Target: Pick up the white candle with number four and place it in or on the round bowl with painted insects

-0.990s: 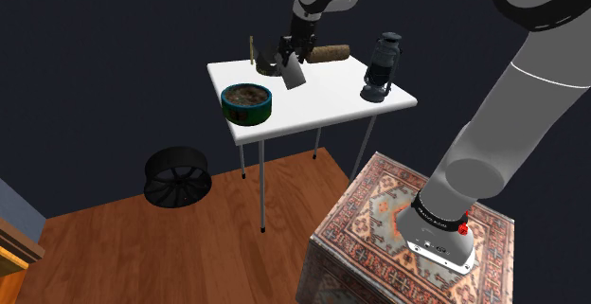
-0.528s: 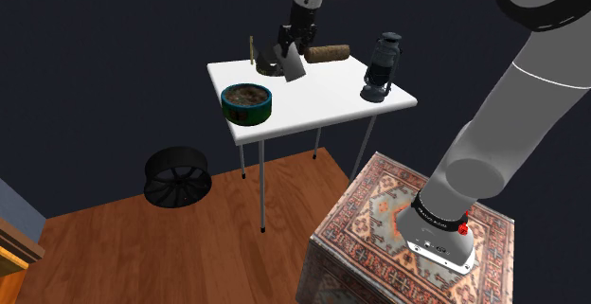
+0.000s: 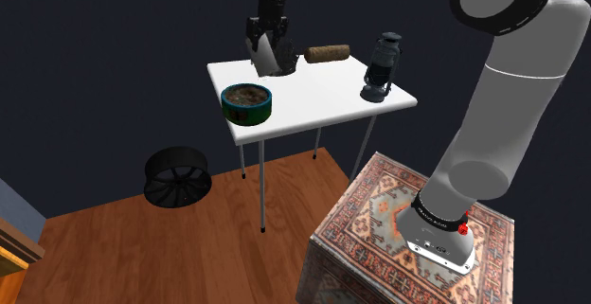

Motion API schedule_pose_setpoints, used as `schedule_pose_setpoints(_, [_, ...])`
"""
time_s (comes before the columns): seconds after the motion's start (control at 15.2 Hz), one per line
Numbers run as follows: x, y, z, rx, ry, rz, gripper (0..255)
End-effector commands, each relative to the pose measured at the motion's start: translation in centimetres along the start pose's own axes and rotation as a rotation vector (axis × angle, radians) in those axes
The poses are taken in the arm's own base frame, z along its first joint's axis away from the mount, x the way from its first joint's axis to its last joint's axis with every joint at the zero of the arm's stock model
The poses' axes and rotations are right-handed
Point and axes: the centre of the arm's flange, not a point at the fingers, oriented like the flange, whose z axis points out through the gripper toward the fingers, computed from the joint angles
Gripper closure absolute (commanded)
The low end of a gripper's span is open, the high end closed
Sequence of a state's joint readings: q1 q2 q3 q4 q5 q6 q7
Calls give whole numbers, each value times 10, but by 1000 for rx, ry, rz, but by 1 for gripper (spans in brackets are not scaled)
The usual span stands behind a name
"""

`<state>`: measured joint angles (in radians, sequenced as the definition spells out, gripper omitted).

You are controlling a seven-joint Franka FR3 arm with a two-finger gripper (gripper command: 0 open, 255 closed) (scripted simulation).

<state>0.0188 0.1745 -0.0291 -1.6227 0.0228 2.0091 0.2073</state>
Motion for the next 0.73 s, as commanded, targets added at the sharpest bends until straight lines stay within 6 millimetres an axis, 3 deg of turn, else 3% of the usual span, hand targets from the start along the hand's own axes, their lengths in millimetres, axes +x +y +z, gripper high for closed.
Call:
schedule_pose_setpoints(0.0, [14, -24, 0, 0, 1, 1, 255])
schedule_pose_setpoints(0.13, [28, -46, 0, 0, 1, 1, 255])
schedule_pose_setpoints(0.66, [19, -43, 42, 0, 1, 1, 255])
